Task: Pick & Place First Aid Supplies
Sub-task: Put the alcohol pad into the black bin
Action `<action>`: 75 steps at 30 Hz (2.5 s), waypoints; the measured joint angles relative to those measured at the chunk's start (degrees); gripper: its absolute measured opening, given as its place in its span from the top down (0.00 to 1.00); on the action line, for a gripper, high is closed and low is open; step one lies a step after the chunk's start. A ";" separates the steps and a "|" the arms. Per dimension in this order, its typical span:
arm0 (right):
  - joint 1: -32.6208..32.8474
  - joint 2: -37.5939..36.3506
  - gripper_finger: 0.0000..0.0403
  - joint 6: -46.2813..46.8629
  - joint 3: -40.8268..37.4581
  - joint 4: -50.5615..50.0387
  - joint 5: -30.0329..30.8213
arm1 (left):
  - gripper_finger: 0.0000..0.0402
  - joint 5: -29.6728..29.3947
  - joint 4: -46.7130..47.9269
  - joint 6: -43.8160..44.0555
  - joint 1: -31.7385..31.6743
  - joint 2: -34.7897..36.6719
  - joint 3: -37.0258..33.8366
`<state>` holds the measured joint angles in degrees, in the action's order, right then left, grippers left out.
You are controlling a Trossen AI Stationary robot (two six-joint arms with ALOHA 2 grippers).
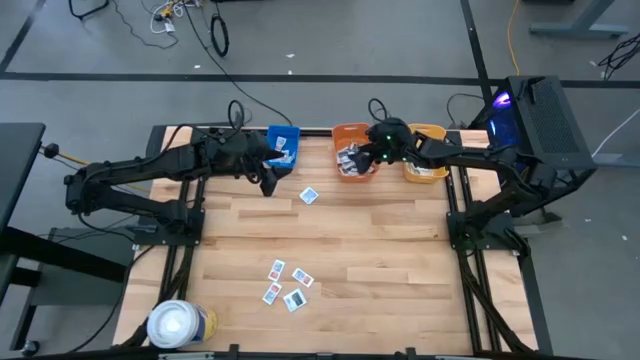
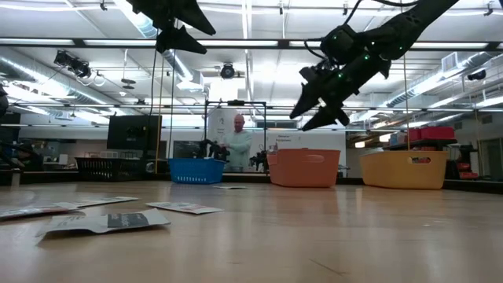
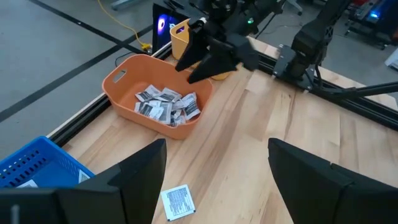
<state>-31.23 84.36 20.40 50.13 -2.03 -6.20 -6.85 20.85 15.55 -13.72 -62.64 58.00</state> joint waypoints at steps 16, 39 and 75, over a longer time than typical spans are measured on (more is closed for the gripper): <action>14.70 0.00 0.36 -5.82 0.00 3.82 -7.98 | 0.30 8.80 0.74 -19.08 1.69 -5.30 0.07; 19.96 -22.62 0.43 -3.65 0.00 -19.45 0.31 | 0.30 9.34 -0.38 -34.89 3.02 -22.32 -0.02; 24.75 -26.58 0.43 -1.87 0.00 -20.39 10.32 | 0.30 -5.13 -8.38 9.41 1.05 -34.96 0.02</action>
<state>-6.48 57.78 18.53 50.13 -22.42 4.12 -11.98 12.48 24.96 -12.67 -97.60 58.02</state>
